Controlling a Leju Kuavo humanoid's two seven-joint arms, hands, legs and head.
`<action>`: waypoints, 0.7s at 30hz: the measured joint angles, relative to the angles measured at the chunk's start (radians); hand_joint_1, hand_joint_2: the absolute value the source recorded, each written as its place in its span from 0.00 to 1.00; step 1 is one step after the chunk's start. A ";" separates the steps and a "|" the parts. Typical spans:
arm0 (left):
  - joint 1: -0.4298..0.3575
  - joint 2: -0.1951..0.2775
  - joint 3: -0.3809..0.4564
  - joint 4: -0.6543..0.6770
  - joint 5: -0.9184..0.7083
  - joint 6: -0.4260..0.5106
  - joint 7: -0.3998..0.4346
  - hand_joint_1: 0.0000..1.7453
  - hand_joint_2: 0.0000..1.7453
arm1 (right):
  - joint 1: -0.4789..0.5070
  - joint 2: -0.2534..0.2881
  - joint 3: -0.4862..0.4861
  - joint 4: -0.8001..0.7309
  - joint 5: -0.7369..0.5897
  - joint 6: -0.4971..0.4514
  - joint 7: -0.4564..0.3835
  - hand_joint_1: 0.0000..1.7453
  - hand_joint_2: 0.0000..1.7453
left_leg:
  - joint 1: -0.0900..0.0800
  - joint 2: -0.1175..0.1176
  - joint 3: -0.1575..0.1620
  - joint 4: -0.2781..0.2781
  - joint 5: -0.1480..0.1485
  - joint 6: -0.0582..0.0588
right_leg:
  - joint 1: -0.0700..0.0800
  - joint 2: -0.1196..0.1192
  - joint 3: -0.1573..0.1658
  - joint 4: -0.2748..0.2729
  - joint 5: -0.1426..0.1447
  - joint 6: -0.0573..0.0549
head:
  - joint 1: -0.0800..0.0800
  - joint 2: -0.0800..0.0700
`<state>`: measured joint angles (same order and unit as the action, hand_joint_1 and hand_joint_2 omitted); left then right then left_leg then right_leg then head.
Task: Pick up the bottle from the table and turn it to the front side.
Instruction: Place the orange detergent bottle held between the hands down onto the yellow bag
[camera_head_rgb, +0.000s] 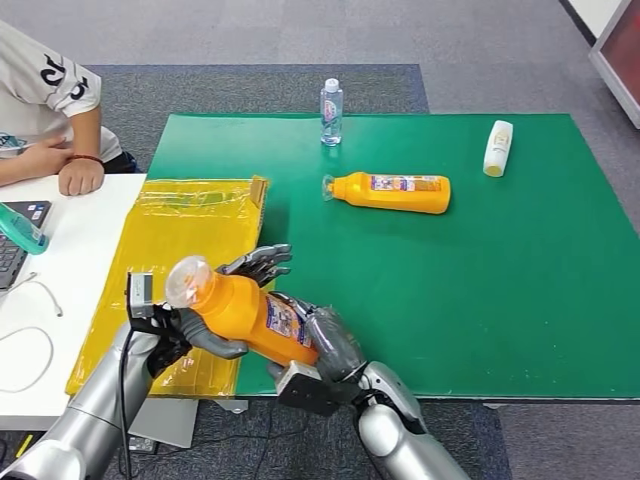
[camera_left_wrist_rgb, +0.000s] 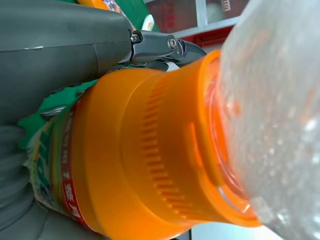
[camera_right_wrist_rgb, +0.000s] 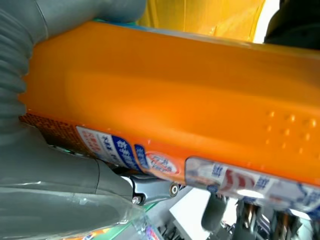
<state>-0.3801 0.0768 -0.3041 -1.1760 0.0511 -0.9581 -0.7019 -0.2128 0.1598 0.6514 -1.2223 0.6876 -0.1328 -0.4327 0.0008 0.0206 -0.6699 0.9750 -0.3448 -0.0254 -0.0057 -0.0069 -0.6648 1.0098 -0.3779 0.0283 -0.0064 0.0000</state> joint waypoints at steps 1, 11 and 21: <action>0.000 0.002 0.000 -0.004 -0.002 -0.003 0.000 0.00 1.00 | -0.002 0.001 0.005 0.005 0.000 0.002 -0.001 1.00 1.00 | 0.000 0.000 0.000 0.000 0.000 0.000 | 0.000 0.000 0.000 0.000 0.000 0.000 | 0.000 0.000; -0.002 0.024 -0.009 -0.009 -0.018 0.005 0.000 0.00 1.00 | -0.026 0.006 0.052 0.054 0.062 -0.058 0.010 1.00 1.00 | 0.000 0.000 0.000 0.000 0.000 0.000 | 0.000 0.000 -0.001 0.000 0.000 0.000 | 0.000 0.000; -0.002 0.042 -0.028 -0.009 -0.019 0.030 0.000 1.00 1.00 | -0.044 0.007 0.076 0.084 0.119 -0.120 0.065 1.00 1.00 | 0.000 0.000 0.000 0.000 0.000 0.000 | 0.000 0.000 -0.001 0.000 0.000 0.000 | 0.000 0.000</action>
<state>-0.3824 0.1184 -0.3326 -1.1849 0.0317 -0.9276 -0.7019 -0.2571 0.1667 0.7278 -1.1382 0.8069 -0.2529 -0.3679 0.0008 0.0207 -0.6700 0.9750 -0.3447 -0.0256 -0.0058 -0.0068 -0.6659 1.0097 -0.3775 0.0278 -0.0064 0.0000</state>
